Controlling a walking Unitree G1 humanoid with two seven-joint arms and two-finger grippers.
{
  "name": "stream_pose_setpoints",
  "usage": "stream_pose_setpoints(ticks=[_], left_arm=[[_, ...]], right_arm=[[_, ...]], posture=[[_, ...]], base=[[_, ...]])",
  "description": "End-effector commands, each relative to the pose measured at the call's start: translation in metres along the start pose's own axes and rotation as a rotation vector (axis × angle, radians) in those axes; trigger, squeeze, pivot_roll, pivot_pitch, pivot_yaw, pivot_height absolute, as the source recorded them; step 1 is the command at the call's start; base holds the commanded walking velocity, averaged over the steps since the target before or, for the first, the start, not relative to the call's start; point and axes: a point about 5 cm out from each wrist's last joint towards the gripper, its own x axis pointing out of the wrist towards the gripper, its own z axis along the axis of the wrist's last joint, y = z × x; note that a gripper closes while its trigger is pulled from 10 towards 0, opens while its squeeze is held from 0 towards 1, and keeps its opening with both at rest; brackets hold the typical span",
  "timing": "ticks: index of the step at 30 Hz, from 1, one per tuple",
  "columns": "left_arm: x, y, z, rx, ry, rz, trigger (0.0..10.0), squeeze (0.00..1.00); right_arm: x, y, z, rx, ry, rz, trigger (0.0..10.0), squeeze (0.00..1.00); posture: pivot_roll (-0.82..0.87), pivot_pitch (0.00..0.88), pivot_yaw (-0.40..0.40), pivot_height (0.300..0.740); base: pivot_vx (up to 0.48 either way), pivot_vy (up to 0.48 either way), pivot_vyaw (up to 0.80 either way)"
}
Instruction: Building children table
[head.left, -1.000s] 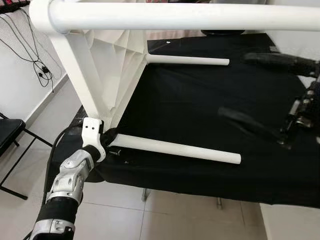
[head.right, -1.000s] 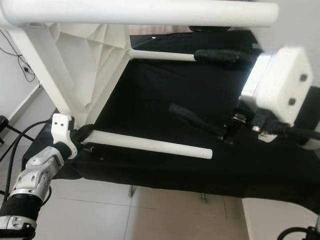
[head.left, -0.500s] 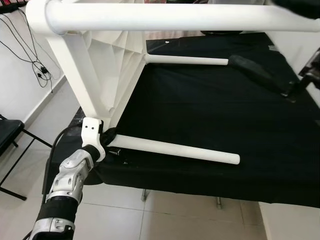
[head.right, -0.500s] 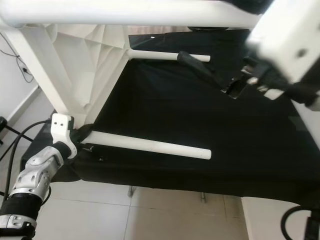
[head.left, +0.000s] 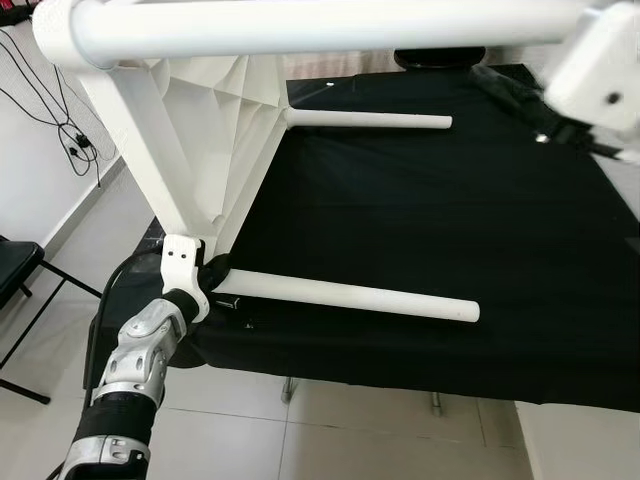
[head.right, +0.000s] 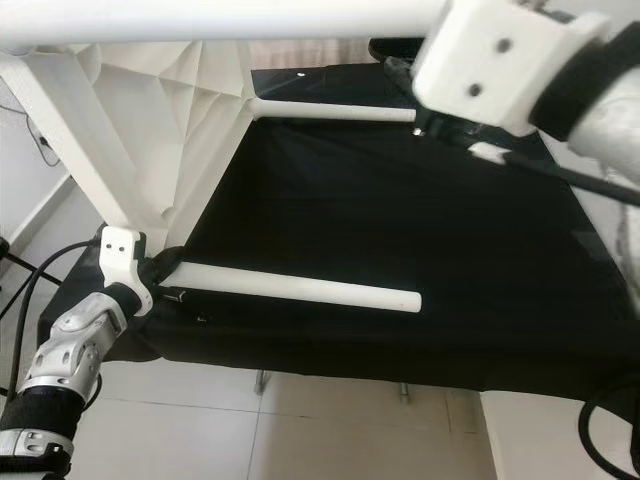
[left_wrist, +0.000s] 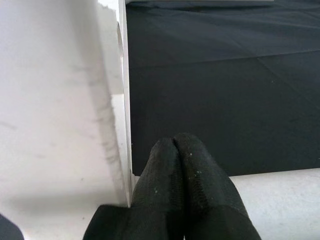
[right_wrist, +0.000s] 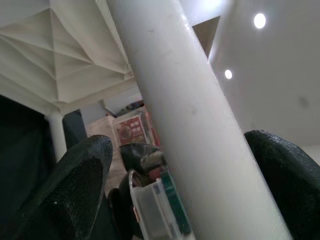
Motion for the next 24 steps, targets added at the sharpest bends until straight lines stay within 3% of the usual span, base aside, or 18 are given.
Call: stream_pose_setpoints(ticks=[1, 4, 9, 21, 22, 23, 24], left_arm=[[-0.002, 0.004, -0.009, -0.014, 0.028, 0.029, 10.0, 0.0], [-0.002, 0.003, -0.009, -0.016, 0.029, 0.03, 10.0, 0.0], [-0.003, 0.003, -0.01, -0.025, 0.027, 0.04, 10.0, 0.0], [-0.004, 0.004, -0.01, -0.025, 0.026, 0.043, 10.0, 0.0], [-0.003, 0.004, -0.01, -0.023, 0.025, 0.044, 10.0, 0.0], [-0.003, 0.004, -0.01, -0.023, 0.025, 0.044, 10.0, 0.0], [-0.003, 0.005, -0.01, -0.021, 0.024, 0.048, 10.0, 0.0]], right_arm=[[0.006, 0.01, 0.015, -0.032, -0.059, 0.001, 10.0, 0.0], [0.01, 0.017, 0.019, -0.037, -0.075, -0.001, 10.0, 0.0], [0.008, 0.025, 0.008, -0.038, 0.011, -0.052, 10.0, 0.0], [0.005, 0.026, -0.001, -0.081, 0.08, -0.054, 10.0, 0.0], [0.006, 0.027, -0.001, -0.081, 0.086, -0.053, 2.3, 0.0], [0.006, 0.027, -0.001, -0.081, 0.086, -0.053, 2.3, 0.0], [0.006, 0.029, -0.001, -0.078, 0.091, -0.052, 0.0, 0.0]], posture=[[-0.24, 0.118, 0.052, 0.74], [-0.24, 0.118, 0.047, 0.74], [-0.24, 0.119, 0.036, 0.74], [-0.24, 0.122, 0.038, 0.74], [-0.24, 0.123, 0.038, 0.74], [-0.24, 0.123, 0.038, 0.74], [-0.24, 0.124, 0.039, 0.74]], base=[[0.0, 0.0, 0.0], [0.0, 0.0, 0.0], [0.0, 0.0, 0.0], [0.0, 0.0, 0.0], [0.0, 0.0, 0.0], [0.0, 0.0, 0.0], [0.0, 0.0, 0.0]])
